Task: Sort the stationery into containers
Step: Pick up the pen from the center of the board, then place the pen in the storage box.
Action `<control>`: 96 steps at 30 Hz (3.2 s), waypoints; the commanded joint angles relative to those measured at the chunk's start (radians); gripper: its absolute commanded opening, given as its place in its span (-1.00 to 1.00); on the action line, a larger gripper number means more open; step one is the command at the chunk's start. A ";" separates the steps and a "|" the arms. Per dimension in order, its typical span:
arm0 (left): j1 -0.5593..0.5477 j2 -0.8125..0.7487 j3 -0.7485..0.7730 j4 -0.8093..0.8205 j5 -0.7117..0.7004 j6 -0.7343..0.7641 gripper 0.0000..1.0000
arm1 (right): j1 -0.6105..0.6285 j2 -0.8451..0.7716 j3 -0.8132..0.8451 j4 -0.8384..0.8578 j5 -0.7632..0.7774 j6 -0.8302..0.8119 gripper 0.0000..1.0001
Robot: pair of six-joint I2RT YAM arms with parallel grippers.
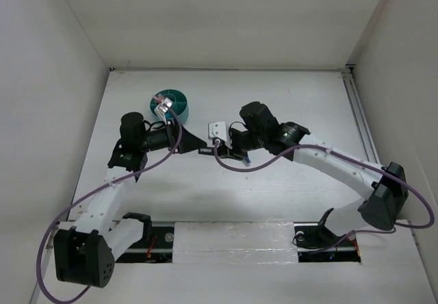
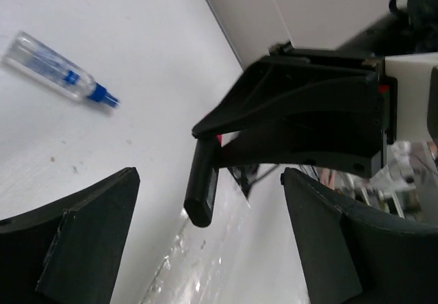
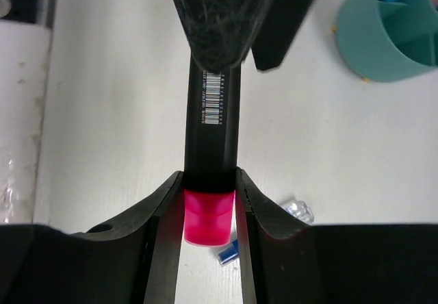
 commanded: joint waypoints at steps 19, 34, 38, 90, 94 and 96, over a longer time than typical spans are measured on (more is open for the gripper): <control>-0.037 -0.228 -0.118 0.198 -0.681 -0.290 0.56 | 0.109 0.054 -0.099 0.723 0.464 0.715 -1.00; -0.037 -0.248 -0.160 0.247 -0.718 -0.271 -0.18 | 0.120 0.111 -0.093 0.806 0.438 0.780 -1.00; -0.037 -0.236 -0.149 0.268 -0.718 -0.262 -0.30 | 0.129 0.111 -0.093 0.806 0.427 0.780 -1.00; 0.230 0.238 0.284 0.115 -1.270 -0.035 -1.00 | 0.030 -0.445 -0.513 0.579 0.547 0.737 1.00; 0.230 0.238 0.250 0.146 -1.310 -0.046 -1.00 | 0.030 -0.445 -0.522 0.579 0.547 0.737 1.00; 0.230 0.265 0.250 0.156 -1.310 -0.046 -1.00 | 0.030 -0.445 -0.522 0.579 0.547 0.727 1.00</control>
